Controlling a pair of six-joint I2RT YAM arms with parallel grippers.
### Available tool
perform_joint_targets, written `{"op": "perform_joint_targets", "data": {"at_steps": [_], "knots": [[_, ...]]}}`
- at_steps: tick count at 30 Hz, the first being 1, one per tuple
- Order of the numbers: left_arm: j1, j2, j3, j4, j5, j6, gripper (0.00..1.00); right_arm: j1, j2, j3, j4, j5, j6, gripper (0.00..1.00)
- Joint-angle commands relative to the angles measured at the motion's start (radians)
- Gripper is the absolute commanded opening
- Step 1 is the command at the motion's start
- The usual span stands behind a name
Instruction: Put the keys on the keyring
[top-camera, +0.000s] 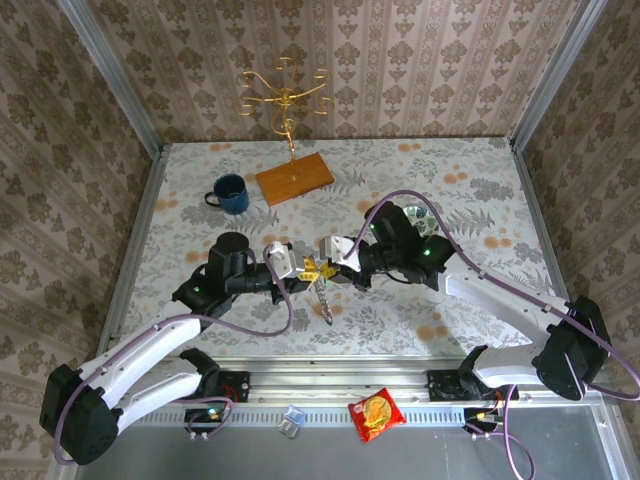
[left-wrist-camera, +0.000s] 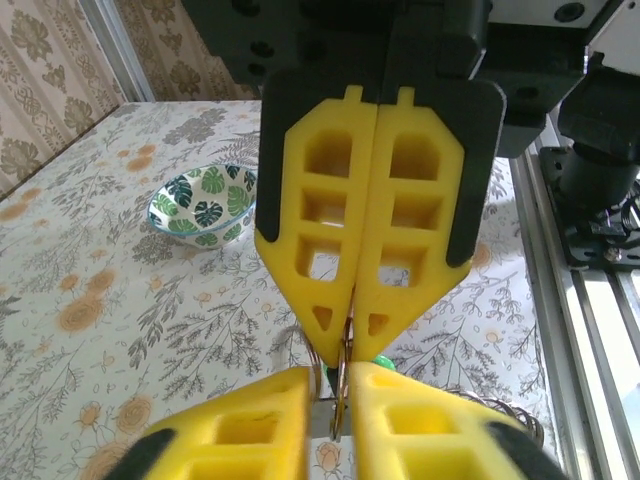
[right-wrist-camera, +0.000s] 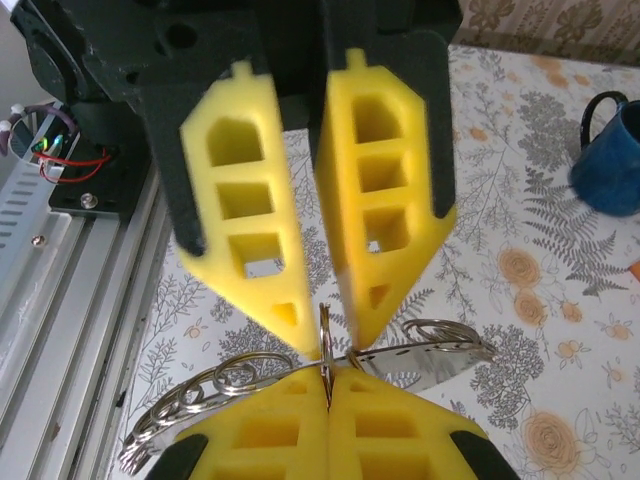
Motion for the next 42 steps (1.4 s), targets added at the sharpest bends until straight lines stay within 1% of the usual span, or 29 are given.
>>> {"op": "perform_joint_targets", "data": {"at_steps": [1, 3, 7, 8, 10, 12, 15, 20, 24, 27, 30, 37, 42], "knots": [[0.006, 0.005, 0.047, -0.002, 0.036, 0.024, 0.08, 0.012, 0.013, 0.051, -0.038, 0.022, -0.033, 0.0], [0.007, 0.006, 0.048, -0.003, 0.04, 0.027, 0.0, 0.014, 0.016, 0.055, -0.045, 0.02, -0.03, 0.0], [0.006, 0.007, 0.033, 0.025, 0.046, 0.016, 0.0, 0.007, 0.001, 0.038, -0.004, 0.006, 0.017, 0.0], [0.007, 0.005, 0.025, 0.038, 0.045, 0.009, 0.0, 0.002, -0.006, 0.03, 0.013, 0.001, 0.038, 0.05], [0.007, 0.0, 0.005, 0.074, 0.04, -0.005, 0.0, -0.019, -0.023, 0.006, 0.05, -0.026, 0.091, 0.23], [0.007, -0.003, -0.012, 0.108, 0.039, -0.023, 0.0, -0.034, -0.045, -0.018, 0.085, -0.044, 0.129, 0.33], [0.006, -0.004, -0.034, 0.152, 0.038, -0.036, 0.0, -0.051, -0.072, -0.049, 0.122, -0.064, 0.178, 0.37], [0.001, -0.022, -0.057, 0.181, 0.026, -0.027, 0.0, -0.079, -0.134, -0.108, 0.179, -0.075, 0.275, 0.38], [-0.003, -0.035, -0.07, 0.194, 0.018, -0.015, 0.0, -0.091, -0.169, -0.146, 0.191, -0.049, 0.334, 0.37], [-0.006, -0.035, -0.073, 0.197, 0.017, -0.01, 0.0, -0.091, -0.154, -0.129, 0.164, -0.054, 0.38, 0.36], [-0.008, -0.034, -0.073, 0.197, 0.016, -0.007, 0.0, -0.091, -0.129, -0.105, 0.136, -0.087, 0.412, 0.34], [-0.014, -0.031, -0.074, 0.201, 0.008, -0.007, 0.0, -0.091, -0.103, -0.097, 0.135, -0.138, 0.429, 0.33], [-0.017, -0.023, -0.073, 0.21, 0.006, -0.009, 0.0, -0.089, -0.066, -0.088, 0.12, -0.167, 0.444, 0.29]]}}
